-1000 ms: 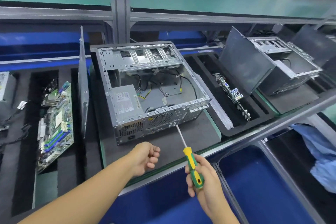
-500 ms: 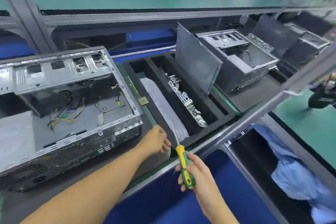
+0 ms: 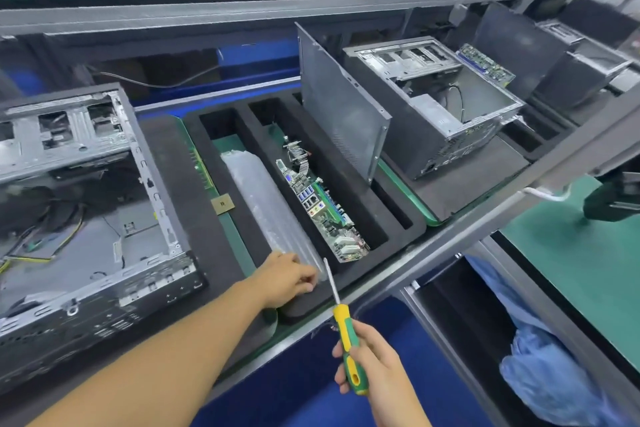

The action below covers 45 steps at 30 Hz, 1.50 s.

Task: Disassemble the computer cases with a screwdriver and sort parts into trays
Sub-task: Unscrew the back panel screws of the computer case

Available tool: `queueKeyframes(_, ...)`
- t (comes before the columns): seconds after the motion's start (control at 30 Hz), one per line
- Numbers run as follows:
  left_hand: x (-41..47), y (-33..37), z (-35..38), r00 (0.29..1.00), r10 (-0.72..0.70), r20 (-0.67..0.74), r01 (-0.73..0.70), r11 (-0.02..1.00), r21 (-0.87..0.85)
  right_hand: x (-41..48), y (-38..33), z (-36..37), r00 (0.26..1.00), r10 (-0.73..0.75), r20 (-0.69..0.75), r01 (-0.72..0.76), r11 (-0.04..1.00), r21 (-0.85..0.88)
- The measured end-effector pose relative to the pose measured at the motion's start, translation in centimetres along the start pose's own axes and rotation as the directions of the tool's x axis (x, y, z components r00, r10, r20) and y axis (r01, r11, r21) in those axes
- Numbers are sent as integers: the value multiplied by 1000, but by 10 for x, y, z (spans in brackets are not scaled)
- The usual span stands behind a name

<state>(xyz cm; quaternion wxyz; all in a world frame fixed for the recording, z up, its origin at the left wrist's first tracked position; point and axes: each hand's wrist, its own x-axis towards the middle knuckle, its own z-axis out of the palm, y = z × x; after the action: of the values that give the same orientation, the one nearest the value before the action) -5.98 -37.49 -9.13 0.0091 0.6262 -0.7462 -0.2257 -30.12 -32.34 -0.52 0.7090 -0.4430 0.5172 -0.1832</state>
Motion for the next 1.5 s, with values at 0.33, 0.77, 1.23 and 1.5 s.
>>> queueKeyframes(0.33,27,-37,-25,835,-458,-304,518,841,157,17,1,1,998,56,17,-56,998,-39)
queueKeyframes(0.77,4,2,-9,864,-425,-269,361,897,-256,16,-13,7,997,-70,21,73,977,-201)
queueKeyframes(1.23,-320,-22,27,742,-518,-424,278,815,-509,-43,48,189,904,-220,368,256,965,-53)
queueKeyframes(1.5,-485,-65,65,685,-593,-423,335,772,-539,-118,118,332,827,-60,560,58,998,20)
